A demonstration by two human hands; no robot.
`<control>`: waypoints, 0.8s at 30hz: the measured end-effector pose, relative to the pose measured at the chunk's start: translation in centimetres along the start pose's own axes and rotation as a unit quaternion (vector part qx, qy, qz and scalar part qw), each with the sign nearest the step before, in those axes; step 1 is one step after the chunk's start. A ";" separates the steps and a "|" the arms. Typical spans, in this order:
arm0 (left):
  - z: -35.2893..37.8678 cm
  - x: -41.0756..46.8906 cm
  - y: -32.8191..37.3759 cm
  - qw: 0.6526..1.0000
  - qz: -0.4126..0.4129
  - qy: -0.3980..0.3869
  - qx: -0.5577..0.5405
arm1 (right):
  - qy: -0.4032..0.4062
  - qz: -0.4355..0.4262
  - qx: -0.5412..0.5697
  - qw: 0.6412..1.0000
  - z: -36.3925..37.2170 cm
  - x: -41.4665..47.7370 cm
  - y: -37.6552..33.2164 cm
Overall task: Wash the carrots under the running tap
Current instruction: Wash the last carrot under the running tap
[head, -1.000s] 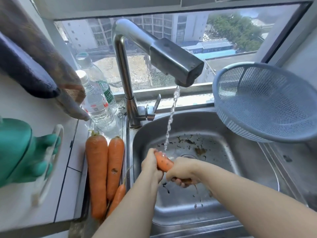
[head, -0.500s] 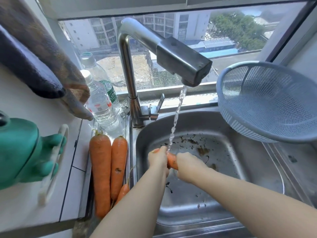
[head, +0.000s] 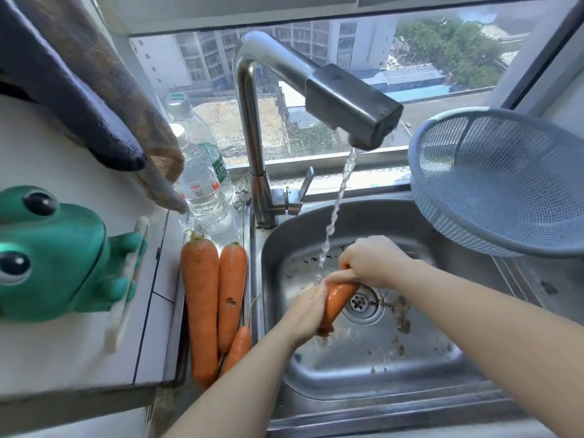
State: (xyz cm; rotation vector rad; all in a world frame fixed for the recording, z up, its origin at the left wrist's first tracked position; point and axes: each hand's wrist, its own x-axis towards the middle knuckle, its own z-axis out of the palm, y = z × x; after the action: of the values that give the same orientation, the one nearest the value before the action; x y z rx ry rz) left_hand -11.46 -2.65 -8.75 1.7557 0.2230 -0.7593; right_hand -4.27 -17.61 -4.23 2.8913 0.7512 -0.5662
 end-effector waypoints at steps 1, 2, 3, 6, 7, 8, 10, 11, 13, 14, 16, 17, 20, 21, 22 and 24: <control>0.0 -0.1 0.0 0.999 -0.024 -0.002 -0.035 | 0.024 0.006 0.001 1.000 0.5 0.2 -0.1; 0.0 -0.3 0.1 0.996 -0.053 -0.002 -0.072 | 0.048 0.024 0.013 0.998 1.3 0.4 -0.3; 0.0 -0.7 0.2 0.991 -0.085 -0.002 -0.108 | 0.073 0.058 0.047 0.995 2.3 0.7 -0.6; 0.2 -1.6 0.7 0.964 -0.169 -0.006 -0.206 | 0.118 0.196 0.297 0.927 5.4 1.0 -2.7; 0.2 -1.8 0.9 0.957 -0.179 -0.007 -0.228 | 0.108 0.239 0.395 0.880 6.2 1.2 -3.9; 0.2 -1.8 0.9 0.953 -0.181 -0.004 -0.242 | 0.092 0.274 0.491 0.822 6.7 1.3 -5.0; -0.1 -2.1 1.2 0.950 -0.184 0.007 -0.253 | 0.048 0.325 0.671 0.664 7.8 2.0 -7.2; -0.4 -2.3 1.2 0.950 -0.188 0.010 -0.249 | 0.031 0.337 0.745 0.575 8.0 2.2 -8.0; -0.8 -2.6 1.1 0.955 -0.192 0.011 -0.224 | 0.026 0.343 0.814 0.467 7.8 2.6 -8.6; -0.9 -2.7 1.0 0.960 -0.191 0.017 -0.206 | 0.029 0.344 0.816 0.463 7.6 2.8 -8.6; -1.0 -2.8 0.7 0.973 -0.174 0.032 -0.146 | 0.047 0.347 0.823 0.448 7.0 3.1 -8.4; -0.9 -2.9 0.6 0.980 -0.162 0.037 -0.106 | 0.060 0.351 0.827 0.435 6.7 3.2 -8.2; -1.0 -3.3 0.6 0.991 -0.129 0.046 -0.005 | 0.073 0.379 0.839 0.384 5.9 3.6 -8.0; -1.0 -3.5 0.7 0.991 -0.121 0.048 0.010 | 0.074 0.390 0.841 0.368 5.5 3.6 -8.0; -1.2 -3.6 0.7 0.992 -0.115 0.048 0.012 | 0.076 0.395 0.844 0.354 5.2 3.5 -8.1; -1.5 -3.8 1.0 0.992 -0.115 0.055 -0.013 | 0.083 0.393 0.857 0.324 4.6 3.2 -8.7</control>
State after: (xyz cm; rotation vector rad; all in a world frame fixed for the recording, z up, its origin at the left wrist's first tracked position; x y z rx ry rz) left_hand -13.34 -0.69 -5.53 1.7671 0.5142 -0.8199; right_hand -7.43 -9.38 -9.77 -1.0148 0.9821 0.3778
